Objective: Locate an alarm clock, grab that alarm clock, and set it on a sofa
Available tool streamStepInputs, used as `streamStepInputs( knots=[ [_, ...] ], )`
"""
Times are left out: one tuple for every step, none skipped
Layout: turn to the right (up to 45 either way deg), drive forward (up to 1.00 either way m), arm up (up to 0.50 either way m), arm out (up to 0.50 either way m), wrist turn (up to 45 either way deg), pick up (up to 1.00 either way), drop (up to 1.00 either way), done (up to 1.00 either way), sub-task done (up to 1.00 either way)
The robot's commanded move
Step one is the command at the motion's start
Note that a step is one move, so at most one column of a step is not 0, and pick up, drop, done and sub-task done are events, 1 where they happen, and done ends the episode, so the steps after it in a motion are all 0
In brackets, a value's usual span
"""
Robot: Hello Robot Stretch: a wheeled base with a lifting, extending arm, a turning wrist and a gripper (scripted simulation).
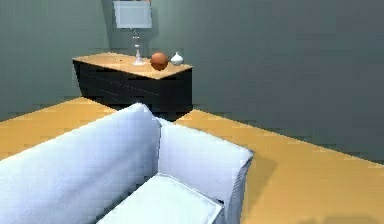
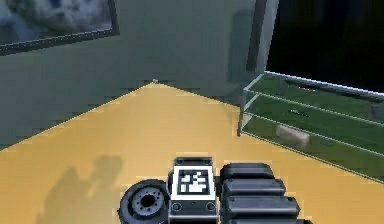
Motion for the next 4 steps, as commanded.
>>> streamStepInputs(
  knots=[
    [45.0,0.0,0.0,0.0,0.0,0.0,0.0,0.0,0.0],
    [45.0,0.0,0.0,0.0,0.0,0.0,0.0,0.0,0.0],
    [21.0,0.0,0.0,0.0,0.0,0.0,0.0,0.0,0.0],
    [-45.0,0.0,0.0,0.0,0.0,0.0,0.0,0.0,0.0]
  ],
)
